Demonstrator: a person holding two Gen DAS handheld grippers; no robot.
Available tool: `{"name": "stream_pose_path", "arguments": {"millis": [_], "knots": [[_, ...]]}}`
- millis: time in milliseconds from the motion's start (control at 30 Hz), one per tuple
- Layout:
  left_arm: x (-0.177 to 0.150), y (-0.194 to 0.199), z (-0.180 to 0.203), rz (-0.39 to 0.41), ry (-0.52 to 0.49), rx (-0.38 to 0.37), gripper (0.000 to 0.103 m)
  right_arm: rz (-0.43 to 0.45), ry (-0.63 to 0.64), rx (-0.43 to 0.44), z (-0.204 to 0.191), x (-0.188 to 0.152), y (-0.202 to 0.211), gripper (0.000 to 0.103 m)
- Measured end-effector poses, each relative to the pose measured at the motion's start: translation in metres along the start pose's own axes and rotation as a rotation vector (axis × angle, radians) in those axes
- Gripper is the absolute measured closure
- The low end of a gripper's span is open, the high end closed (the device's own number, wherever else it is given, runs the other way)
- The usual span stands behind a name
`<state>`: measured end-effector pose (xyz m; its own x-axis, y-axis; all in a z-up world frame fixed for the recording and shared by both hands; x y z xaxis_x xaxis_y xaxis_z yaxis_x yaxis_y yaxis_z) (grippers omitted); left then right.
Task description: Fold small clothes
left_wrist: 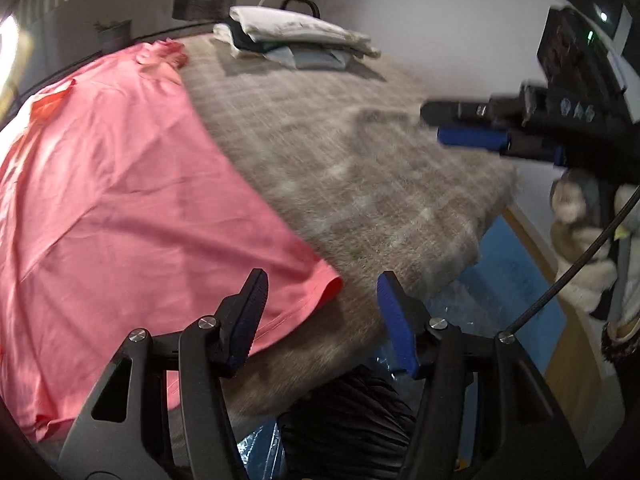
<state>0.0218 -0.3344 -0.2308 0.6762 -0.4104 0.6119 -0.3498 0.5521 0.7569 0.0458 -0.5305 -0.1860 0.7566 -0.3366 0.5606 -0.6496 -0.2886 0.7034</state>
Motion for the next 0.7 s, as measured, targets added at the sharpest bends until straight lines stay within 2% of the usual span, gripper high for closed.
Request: {"name": "stream_pose_path", "arguments": {"millis": [67,167,233,300,333,367,433,567,700], "knots": [[0.0,-0.012,0.0,-0.022,-0.018,0.03,0.045,0.007,0.005,0.015,0.007,0.009,0.001,0.042],[-0.003,-0.022,-0.004,-0.042,-0.014,0.037,0.045,0.022,-0.009,0.068,0.016,0.025,0.001,0.042],[-0.004,-0.026,-0.004,-0.029,-0.037,0.06,0.051,0.034,-0.02,0.091,0.019,0.038,0.002,0.042],[-0.004,-0.028,-0.007,-0.007,-0.077,0.117,0.085,0.037,-0.015,0.105,0.02,0.05,0.001,0.041],[-0.002,-0.029,-0.01,-0.004,-0.069,0.111,0.093,0.033,-0.006,0.112,0.019,0.057,-0.002,0.041],[0.0,-0.028,-0.013,-0.015,-0.032,0.074,0.1,0.029,0.01,0.106,0.017,0.065,-0.007,0.041],[0.004,-0.023,-0.026,-0.019,0.064,0.017,0.101,0.022,0.051,0.099,0.01,0.076,-0.017,0.041],[0.008,-0.004,-0.048,0.011,0.224,-0.039,0.101,-0.013,0.072,0.146,-0.004,0.097,-0.05,0.041],[0.012,0.008,-0.053,0.032,0.279,-0.06,0.101,-0.055,0.088,0.175,-0.022,0.114,-0.091,0.038]]}}
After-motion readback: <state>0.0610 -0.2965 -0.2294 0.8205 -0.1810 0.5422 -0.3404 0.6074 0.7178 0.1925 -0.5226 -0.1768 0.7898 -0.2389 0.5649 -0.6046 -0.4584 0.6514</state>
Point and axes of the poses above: each gripper's, at about its wrist camera, not at the fingertips, and y roughly against the way its jaws point, z to its right, x to its top, the point moved 6 cm from there along -y, roughly the way its jaws point, and after that the axes turned 4 degrees about z, right-handed, at the moved point
